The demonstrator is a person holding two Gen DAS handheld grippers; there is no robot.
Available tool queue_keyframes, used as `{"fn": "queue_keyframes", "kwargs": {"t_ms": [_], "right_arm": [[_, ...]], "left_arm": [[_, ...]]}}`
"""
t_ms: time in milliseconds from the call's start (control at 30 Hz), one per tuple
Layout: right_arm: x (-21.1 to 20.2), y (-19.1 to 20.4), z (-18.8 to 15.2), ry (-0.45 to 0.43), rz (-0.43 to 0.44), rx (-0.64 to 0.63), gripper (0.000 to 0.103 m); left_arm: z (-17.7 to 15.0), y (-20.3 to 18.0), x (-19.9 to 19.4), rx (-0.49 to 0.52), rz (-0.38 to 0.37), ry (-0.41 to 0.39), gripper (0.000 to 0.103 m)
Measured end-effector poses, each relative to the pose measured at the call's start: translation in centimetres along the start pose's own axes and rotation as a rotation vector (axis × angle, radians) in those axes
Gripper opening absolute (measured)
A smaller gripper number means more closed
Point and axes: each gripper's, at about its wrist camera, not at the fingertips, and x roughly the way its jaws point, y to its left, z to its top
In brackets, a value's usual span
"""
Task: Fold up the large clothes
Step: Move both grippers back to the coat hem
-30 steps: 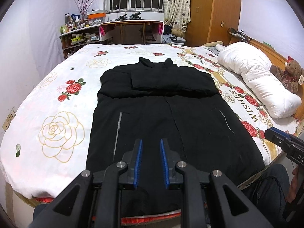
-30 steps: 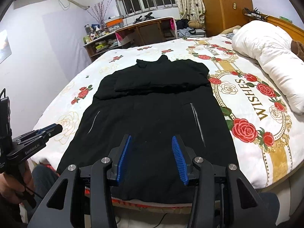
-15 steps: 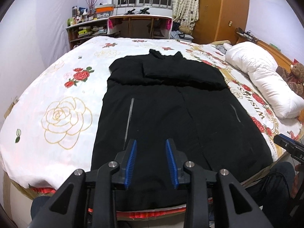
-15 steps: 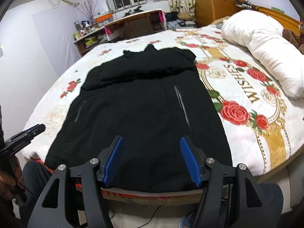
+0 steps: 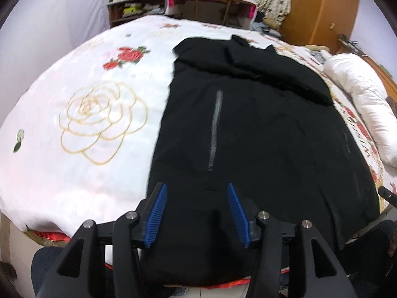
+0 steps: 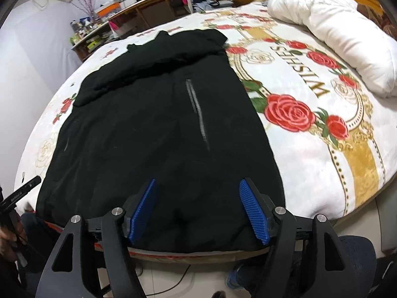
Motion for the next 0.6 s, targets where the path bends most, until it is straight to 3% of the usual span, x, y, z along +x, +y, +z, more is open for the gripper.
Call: {"fn": "queue_keyframes", "kwargs": {"t_ms": [333, 600], "right_arm": [[2.6, -3.3, 0.3, 0.07, -0.022, 0.078, 0.069], [2.9, -4.8, 0.9, 0.046, -0.05, 0.117, 0.07]], "left_arm": [[-1.5, 3.1, 3.5, -0.091, 0.023, 0.097, 0.058], [-2.0, 3.3, 3.9, -0.113, -0.011, 0.097, 0.06]]}}
